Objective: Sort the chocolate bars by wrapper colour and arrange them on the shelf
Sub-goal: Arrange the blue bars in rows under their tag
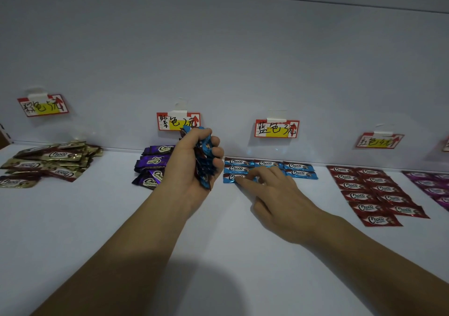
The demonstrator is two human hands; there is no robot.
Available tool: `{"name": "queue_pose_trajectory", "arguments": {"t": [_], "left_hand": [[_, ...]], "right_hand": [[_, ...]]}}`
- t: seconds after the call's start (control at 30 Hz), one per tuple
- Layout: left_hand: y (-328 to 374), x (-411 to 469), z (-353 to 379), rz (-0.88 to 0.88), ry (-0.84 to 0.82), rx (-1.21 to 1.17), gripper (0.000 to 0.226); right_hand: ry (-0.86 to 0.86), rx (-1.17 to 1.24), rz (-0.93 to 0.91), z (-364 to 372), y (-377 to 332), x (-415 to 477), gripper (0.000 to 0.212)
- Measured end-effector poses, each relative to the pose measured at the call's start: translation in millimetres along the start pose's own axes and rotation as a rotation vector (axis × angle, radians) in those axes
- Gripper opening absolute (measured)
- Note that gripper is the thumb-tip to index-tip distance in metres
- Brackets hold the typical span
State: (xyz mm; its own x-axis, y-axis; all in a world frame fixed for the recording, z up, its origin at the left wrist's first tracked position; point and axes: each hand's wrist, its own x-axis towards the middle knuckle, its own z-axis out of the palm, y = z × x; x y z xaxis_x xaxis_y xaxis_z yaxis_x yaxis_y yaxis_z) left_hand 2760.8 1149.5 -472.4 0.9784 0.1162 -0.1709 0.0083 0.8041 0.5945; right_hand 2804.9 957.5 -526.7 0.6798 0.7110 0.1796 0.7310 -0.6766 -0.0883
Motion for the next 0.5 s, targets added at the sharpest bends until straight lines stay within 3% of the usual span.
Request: {"name": "queue_pose_trajectory", "arguments": {"t": [0.5], "left_hand": [[-2.0, 1.3, -1.2, -0.003, 0.017, 0.020, 0.008]], "right_hand": [[0.007, -0.026, -0.017, -0.3, -0.3, 2.3, 0.055]]}}
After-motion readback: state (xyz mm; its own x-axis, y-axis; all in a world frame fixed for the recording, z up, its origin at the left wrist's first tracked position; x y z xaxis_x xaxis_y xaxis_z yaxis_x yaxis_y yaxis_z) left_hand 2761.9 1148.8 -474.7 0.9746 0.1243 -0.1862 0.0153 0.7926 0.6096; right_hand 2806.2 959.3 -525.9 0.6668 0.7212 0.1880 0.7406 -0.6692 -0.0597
